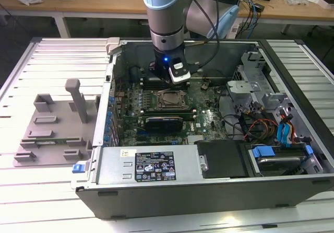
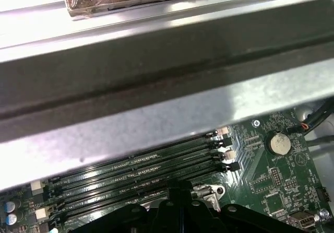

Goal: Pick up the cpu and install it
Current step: 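Install the first cpu locking lever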

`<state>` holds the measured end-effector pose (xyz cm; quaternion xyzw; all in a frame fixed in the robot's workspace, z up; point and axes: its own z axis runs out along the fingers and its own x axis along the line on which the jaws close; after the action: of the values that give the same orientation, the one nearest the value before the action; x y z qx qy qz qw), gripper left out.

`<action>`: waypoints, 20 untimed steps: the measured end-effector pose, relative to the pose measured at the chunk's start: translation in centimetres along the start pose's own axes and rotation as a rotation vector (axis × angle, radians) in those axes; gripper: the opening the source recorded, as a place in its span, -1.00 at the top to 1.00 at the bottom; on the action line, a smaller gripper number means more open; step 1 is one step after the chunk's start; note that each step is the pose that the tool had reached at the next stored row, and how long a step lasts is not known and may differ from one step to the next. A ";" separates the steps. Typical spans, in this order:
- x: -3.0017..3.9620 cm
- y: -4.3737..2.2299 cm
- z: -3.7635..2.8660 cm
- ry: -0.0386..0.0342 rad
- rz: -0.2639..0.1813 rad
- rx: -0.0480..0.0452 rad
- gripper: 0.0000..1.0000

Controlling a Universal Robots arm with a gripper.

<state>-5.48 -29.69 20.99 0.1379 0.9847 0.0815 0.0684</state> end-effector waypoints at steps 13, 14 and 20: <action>0.92 -0.17 -0.12 -0.0221 0.123 0.0128 0.79; 0.94 -0.13 -0.12 -0.0237 0.131 0.0138 0.79; 1.04 0.21 -0.04 -0.0277 0.160 0.0132 0.79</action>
<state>-6.42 -29.20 20.95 0.2177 0.9700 0.0783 0.0744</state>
